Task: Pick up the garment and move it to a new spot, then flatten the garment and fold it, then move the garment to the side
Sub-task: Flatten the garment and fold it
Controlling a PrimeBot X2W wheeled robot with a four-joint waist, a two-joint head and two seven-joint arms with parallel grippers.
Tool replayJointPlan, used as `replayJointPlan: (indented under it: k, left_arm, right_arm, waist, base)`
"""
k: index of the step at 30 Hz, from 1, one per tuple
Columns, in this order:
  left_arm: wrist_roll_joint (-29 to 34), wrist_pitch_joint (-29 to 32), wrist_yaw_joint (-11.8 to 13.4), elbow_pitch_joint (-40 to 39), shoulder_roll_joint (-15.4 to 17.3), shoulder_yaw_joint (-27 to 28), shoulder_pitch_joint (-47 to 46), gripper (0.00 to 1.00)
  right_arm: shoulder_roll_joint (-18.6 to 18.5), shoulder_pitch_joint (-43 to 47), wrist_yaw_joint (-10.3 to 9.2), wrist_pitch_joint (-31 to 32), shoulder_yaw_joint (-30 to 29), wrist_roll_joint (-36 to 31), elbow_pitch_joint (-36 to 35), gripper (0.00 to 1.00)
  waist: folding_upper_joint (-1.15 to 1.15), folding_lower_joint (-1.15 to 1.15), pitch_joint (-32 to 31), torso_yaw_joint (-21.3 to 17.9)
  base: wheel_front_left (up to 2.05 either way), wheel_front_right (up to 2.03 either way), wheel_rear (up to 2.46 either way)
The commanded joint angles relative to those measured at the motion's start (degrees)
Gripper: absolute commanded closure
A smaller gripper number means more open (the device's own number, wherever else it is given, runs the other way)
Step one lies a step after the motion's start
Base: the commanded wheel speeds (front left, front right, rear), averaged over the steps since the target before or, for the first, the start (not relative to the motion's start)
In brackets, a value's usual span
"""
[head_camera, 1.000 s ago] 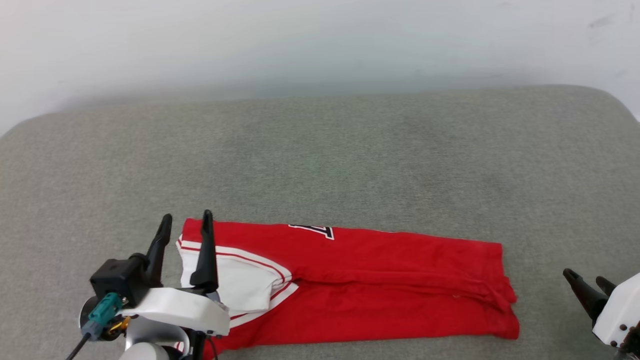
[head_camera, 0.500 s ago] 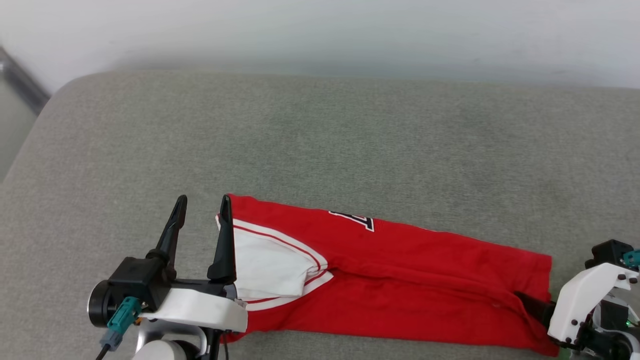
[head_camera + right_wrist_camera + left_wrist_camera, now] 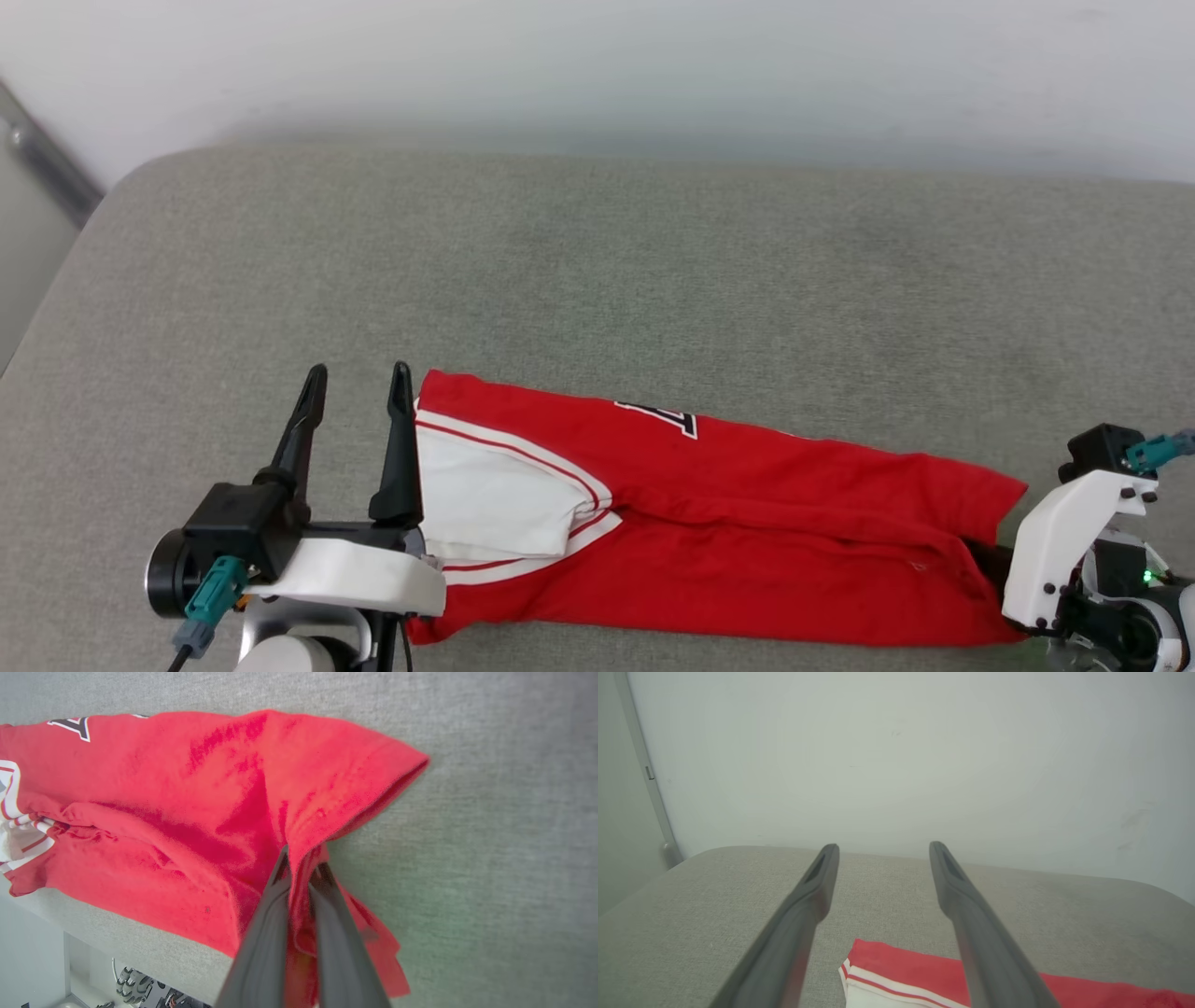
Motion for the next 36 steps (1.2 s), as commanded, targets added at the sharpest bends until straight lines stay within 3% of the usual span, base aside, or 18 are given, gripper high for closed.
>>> replayJointPlan:
  k: [1,8,15,20,24,29,32,36]
  left_arm:
    - [0.05,-0.37,0.44,0.22,0.25,0.3,0.6,0.0]
    - [0.69,-0.72,1.4,0.94,1.2,1.27,2.57,0.0]
    - [1.18,-0.86,2.15,1.36,1.88,1.55,3.78,0.0]
    - [2.01,-1.02,2.24,1.55,2.2,1.02,3.82,0.0]
    - [2.47,-1.23,1.87,1.58,1.93,0.66,3.75,0.0]
    - [2.41,-1.49,1.38,1.77,1.48,0.48,3.79,0.0]
    - [2.39,-1.46,1.07,1.99,1.17,0.34,3.38,0.0]
    - [2.52,-1.52,0.43,2.36,0.59,-0.17,2.42,0.0]
  right_arm:
    - [-0.57,-0.01,-0.02,-0.12,0.32,0.13,-0.71,1.0]
    - [-3.12,1.43,-0.03,1.06,-1.7,-0.43,-4.52,1.0]
    - [-2.75,1.66,-0.02,2.02,-12.65,-3.32,-5.7,1.0]
    - [-0.39,1.15,-0.02,3.01,-21.36,-2.73,-6.49,1.0]
    - [6.16,-1.26,-0.01,8.04,-27.74,5.34,-5.09,1.0]
    - [9.65,-2.84,-0.01,17.04,-30.73,17.26,-1.97,1.0]
    - [9.84,-2.91,-0.01,18.28,-26.98,25.86,3.01,1.0]
    - [9.65,-2.25,-0.01,14.85,-18.26,34.13,7.15,1.0]
  waist:
    - [0.0,0.0,-0.86,-0.74]
    - [0.0,0.0,-3.02,-3.15]
    - [0.0,0.0,-4.15,-4.39]
    - [0.0,0.0,-4.69,-4.16]
    - [0.0,0.0,-5.14,-3.5]
    - [0.0,0.0,-5.48,-2.03]
    - [0.0,0.0,-5.48,-0.95]
    - [0.0,0.0,-5.08,0.53]
  base:
    - [0.0,0.0,0.0]
    - [0.0,0.0,0.0]
    - [0.0,0.0,0.0]
    - [0.0,0.0,0.0]
    - [0.0,0.0,0.0]
    - [0.0,0.0,0.0]
    - [0.0,0.0,0.0]
    - [0.0,0.0,0.0]
